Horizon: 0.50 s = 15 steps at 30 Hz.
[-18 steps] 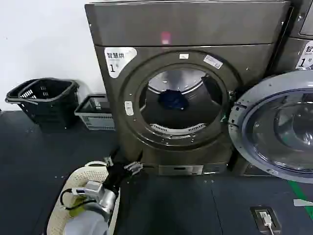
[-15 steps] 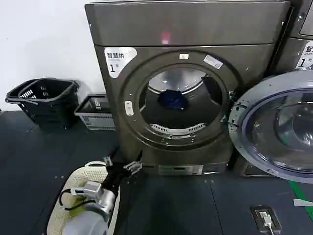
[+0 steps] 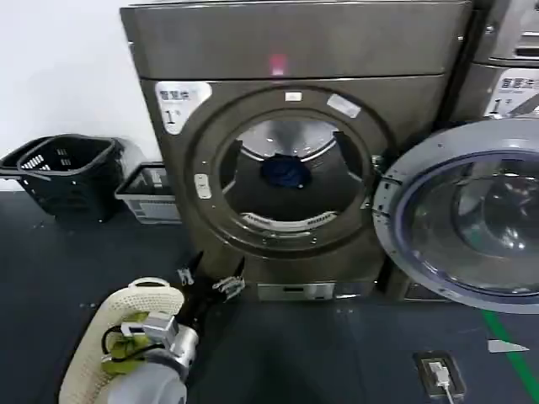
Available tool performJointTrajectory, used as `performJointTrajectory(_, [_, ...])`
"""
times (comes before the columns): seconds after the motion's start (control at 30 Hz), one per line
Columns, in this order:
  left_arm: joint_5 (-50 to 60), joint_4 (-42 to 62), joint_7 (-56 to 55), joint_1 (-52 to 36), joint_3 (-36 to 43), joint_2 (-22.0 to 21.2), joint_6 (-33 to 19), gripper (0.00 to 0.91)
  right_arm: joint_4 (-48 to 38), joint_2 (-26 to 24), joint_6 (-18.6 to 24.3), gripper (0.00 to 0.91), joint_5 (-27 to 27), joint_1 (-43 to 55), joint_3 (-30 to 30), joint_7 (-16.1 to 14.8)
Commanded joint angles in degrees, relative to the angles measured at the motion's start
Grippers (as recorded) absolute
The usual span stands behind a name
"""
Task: Grasp the clothes from the dryer.
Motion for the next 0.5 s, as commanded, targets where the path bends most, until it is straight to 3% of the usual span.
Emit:
performJointTrajectory(0.03, [0.1,0.4,0.0,0.0,-0.1,0.1,-0.1,0.907,-0.2,-0.1,0.2,0.907,0.1,0.2,-0.1,-0.2])
performJointTrajectory(0.5, [0.7,-0.2,-1.1,0.7,-0.6,-0.1,-0.5,0.907,-0.2,-0.5,0.3,0.907,0.1,1.1,-0.7,-0.5])
